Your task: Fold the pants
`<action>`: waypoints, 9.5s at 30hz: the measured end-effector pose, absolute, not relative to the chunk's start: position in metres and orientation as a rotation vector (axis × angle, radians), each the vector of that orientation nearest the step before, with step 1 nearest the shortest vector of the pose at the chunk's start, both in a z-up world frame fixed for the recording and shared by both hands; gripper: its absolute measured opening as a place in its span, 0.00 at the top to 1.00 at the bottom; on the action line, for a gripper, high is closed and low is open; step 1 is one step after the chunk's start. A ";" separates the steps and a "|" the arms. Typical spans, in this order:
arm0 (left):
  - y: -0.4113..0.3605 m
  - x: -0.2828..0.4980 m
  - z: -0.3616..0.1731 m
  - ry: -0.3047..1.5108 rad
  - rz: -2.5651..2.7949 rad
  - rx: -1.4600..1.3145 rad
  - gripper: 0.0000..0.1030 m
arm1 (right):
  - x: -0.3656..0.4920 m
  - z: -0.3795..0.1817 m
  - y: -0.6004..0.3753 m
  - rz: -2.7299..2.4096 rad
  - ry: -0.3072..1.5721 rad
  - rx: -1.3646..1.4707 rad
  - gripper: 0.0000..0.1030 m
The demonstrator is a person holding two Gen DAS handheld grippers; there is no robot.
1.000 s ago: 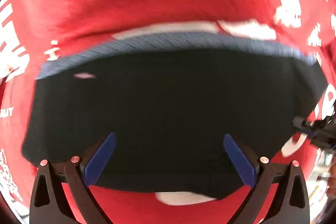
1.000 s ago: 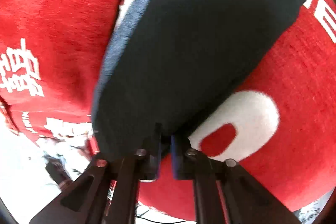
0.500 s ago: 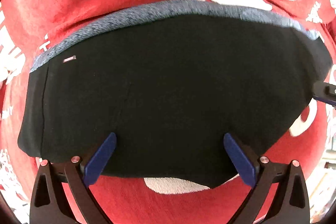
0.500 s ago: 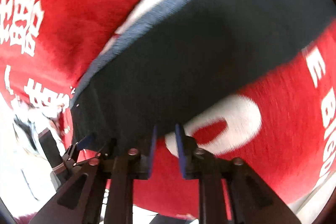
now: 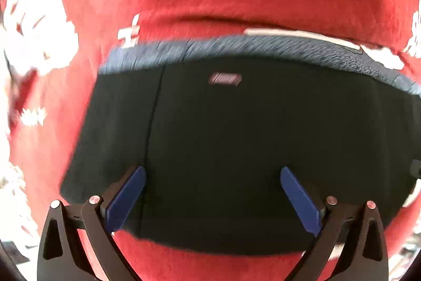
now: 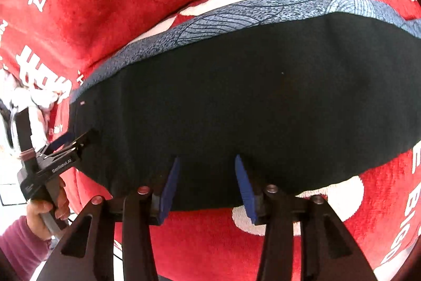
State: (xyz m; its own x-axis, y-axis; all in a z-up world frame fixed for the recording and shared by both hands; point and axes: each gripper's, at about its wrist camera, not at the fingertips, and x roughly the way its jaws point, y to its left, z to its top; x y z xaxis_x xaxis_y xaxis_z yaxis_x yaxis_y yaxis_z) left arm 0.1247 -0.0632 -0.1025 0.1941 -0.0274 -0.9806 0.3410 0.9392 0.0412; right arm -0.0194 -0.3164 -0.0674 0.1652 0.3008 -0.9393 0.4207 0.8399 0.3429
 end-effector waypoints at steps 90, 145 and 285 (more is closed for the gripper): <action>-0.328 -0.009 -0.046 1.513 -0.585 0.523 0.02 | -0.127 -0.061 -0.433 -0.139 1.400 0.902 0.36; -0.463 0.021 -0.052 1.342 -0.337 0.348 0.16 | -0.155 -0.127 -0.666 -0.205 0.867 1.445 0.87; -0.257 0.105 -0.119 1.430 -0.369 0.208 0.00 | -0.097 -0.023 -0.386 -0.272 1.407 0.459 0.35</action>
